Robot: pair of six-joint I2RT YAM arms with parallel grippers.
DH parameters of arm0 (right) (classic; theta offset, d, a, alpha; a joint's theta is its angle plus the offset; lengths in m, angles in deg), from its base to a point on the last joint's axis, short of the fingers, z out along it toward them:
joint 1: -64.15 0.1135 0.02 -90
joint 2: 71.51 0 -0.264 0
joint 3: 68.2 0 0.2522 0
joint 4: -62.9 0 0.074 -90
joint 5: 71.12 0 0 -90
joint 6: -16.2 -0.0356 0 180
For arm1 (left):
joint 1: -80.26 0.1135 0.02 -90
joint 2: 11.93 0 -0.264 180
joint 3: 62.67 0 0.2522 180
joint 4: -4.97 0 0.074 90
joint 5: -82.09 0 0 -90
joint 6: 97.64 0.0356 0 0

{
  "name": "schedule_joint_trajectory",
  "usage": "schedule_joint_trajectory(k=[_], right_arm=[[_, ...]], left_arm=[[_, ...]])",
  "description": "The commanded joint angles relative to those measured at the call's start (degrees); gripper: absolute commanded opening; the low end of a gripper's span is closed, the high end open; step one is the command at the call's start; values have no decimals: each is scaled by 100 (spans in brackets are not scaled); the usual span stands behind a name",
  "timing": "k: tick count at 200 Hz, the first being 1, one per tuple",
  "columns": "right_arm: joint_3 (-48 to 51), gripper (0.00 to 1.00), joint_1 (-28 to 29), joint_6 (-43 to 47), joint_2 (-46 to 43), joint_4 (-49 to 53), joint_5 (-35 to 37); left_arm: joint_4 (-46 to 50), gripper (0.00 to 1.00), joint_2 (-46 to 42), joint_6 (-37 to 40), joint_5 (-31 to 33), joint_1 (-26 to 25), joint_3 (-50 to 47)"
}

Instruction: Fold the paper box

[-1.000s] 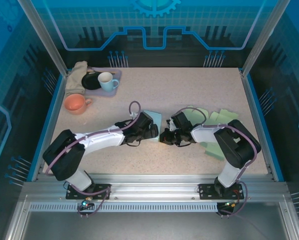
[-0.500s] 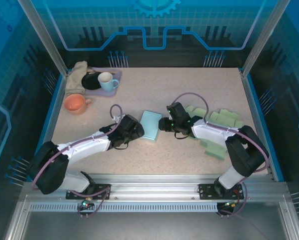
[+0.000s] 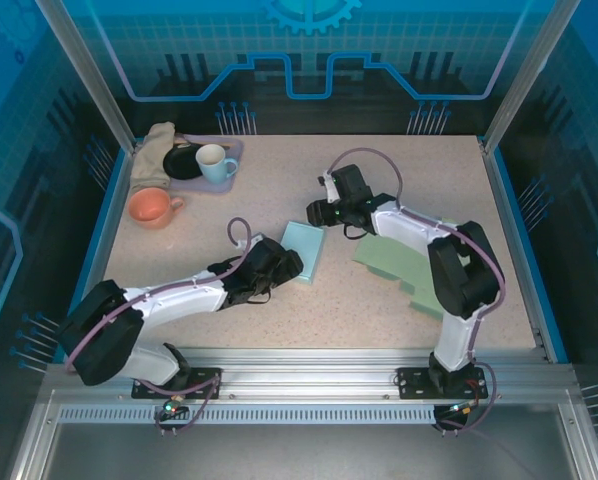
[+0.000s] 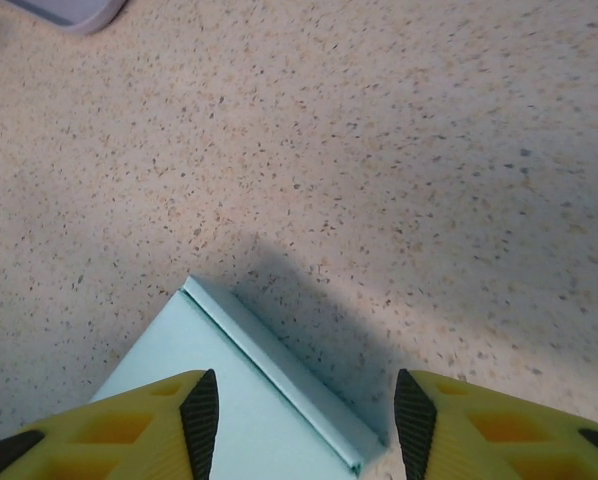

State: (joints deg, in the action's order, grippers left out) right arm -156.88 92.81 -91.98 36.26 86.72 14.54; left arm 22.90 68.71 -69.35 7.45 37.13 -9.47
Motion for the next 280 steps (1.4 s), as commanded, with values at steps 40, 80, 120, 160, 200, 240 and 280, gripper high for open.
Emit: schedule_joint_trajectory(k=[40, 80, 120, 160, 200, 240, 280], right_arm=[[-826, 53, -127, 376, 993, 347, -1017], [-716, 53, -150, 439, 1083, 224, -1225], [-792, 53, -177, 586, 1241, 385, -1400], [-848, 53, -195, 788, 1370, 612, -1631], [-595, 53, -283, 895, 1251, 593, -2187], [-192, 53, -294, 783, 907, 343, -2711], [-182, 49, -267, 566, 842, 145, -2963]], left_arm=[[-525, 88, 346, -476, -315, -92, 20], [-614, 88, 585, -615, -332, -143, 104], [-798, 87, 904, -654, -235, -145, 198], [-713, 83, 1112, -568, 38, -127, 422], [-593, 81, 1191, -433, 69, 73, 587], [-417, 78, 1165, -211, 77, 407, 701], [-148, 78, 1471, 390, -42, 779, 1212]])
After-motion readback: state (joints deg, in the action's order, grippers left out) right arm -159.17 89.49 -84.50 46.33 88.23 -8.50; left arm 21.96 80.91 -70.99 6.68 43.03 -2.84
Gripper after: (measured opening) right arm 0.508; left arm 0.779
